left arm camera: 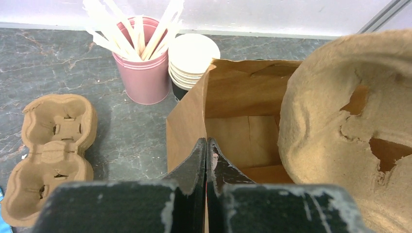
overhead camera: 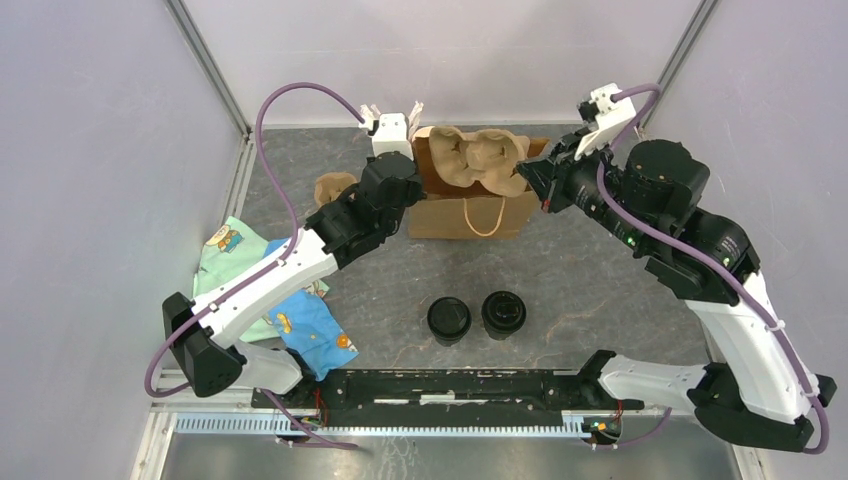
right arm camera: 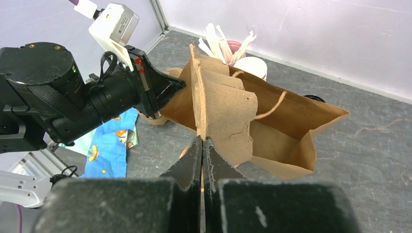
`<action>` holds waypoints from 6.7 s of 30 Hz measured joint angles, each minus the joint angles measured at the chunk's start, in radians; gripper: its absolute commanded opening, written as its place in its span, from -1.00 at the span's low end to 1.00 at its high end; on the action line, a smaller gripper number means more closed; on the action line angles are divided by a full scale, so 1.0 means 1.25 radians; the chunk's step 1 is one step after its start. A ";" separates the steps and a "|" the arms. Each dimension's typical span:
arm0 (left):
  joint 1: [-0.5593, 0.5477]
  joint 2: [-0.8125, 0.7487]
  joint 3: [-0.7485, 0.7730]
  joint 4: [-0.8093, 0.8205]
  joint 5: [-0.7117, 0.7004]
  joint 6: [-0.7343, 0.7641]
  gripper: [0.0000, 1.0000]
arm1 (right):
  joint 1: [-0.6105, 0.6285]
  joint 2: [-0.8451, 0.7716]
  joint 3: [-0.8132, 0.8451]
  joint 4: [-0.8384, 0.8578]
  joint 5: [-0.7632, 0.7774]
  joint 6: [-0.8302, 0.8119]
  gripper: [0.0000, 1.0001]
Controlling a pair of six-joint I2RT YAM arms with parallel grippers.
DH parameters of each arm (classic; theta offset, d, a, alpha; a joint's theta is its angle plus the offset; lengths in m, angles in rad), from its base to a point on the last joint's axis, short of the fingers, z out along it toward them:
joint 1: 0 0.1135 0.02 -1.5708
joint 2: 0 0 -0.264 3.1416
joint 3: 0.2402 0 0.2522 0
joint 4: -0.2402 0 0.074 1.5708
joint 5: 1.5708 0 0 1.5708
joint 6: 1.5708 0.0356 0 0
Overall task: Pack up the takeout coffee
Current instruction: Place the cup tray in the takeout bag, then pick up the coffee cup from the center of the board.
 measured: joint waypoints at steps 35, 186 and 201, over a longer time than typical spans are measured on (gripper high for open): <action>0.000 0.025 0.017 -0.043 0.123 -0.138 -0.96 | -0.017 0.222 0.086 -0.134 0.059 -0.017 -1.00; 0.042 0.073 0.111 -0.167 0.115 -0.116 -0.97 | -0.138 -0.125 -0.415 -0.175 -0.492 -0.217 0.96; 0.046 0.074 0.111 -0.174 0.113 -0.116 -0.96 | 0.216 -0.093 -0.610 -0.174 -0.059 0.110 0.96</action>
